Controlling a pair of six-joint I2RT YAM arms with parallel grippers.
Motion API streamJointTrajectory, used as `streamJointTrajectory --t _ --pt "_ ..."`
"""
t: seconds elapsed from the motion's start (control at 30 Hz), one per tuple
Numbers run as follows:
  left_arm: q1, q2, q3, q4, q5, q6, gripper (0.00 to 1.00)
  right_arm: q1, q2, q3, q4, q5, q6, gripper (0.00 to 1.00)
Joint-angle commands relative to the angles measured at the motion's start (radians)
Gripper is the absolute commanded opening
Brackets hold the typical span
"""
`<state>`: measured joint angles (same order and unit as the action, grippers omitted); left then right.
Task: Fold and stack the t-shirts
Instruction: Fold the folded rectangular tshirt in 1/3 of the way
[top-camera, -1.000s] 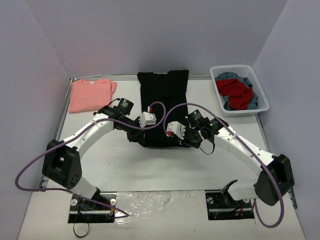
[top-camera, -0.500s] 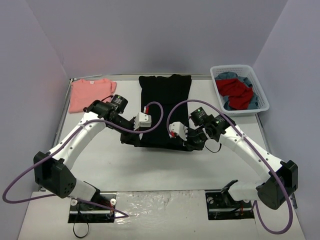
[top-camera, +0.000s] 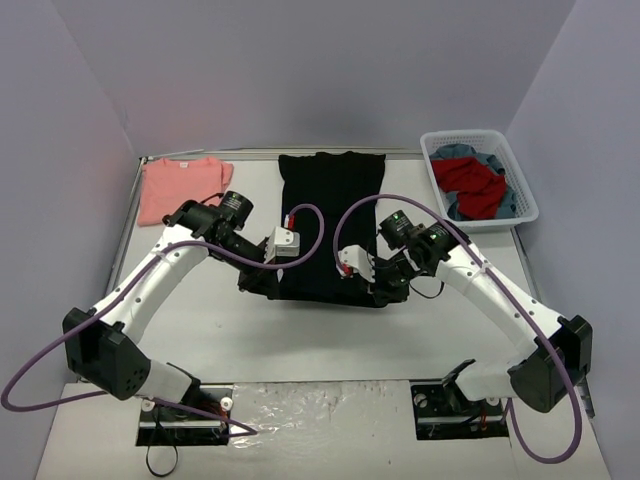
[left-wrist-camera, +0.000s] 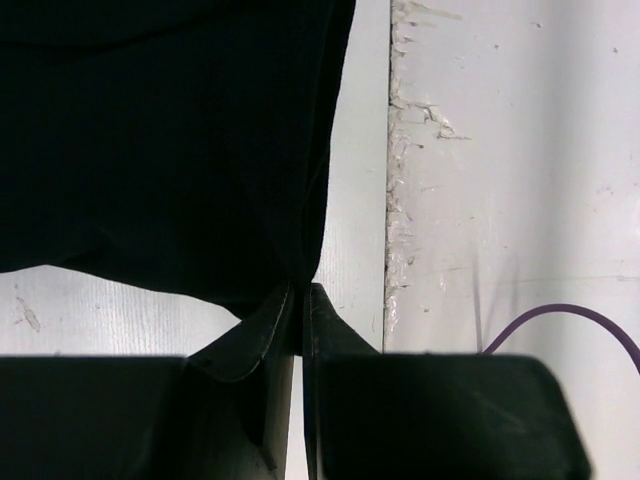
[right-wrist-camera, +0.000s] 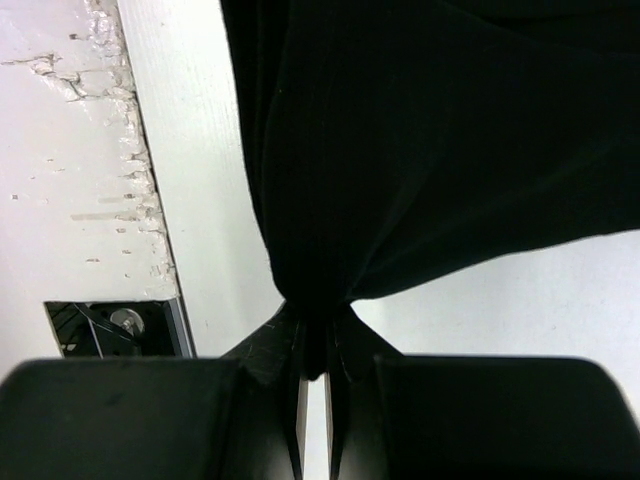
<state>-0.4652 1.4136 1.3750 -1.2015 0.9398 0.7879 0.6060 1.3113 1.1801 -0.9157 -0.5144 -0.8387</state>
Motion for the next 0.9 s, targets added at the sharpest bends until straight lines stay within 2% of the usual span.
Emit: streamJointTrajectory --t 0.0,0.13,0.33,0.53,0.87 --pt "0.000 0.001 0.048 0.042 -0.012 -0.076 0.02 -0.021 0.048 0.030 -0.042 0.004 -0.010 0.00" --pt "0.002 0.016 0.085 0.153 -0.088 -0.186 0.02 -0.049 0.083 0.062 0.004 0.030 -0.017 0.00" --pt "0.010 0.039 0.122 0.282 -0.196 -0.248 0.02 -0.141 0.157 0.144 0.041 0.025 -0.046 0.00" --pt "0.016 0.134 0.188 0.303 -0.245 -0.234 0.02 -0.209 0.261 0.254 0.069 0.031 -0.056 0.00" --pt "0.046 0.294 0.325 0.286 -0.268 -0.182 0.02 -0.245 0.460 0.398 0.074 0.037 -0.071 0.00"
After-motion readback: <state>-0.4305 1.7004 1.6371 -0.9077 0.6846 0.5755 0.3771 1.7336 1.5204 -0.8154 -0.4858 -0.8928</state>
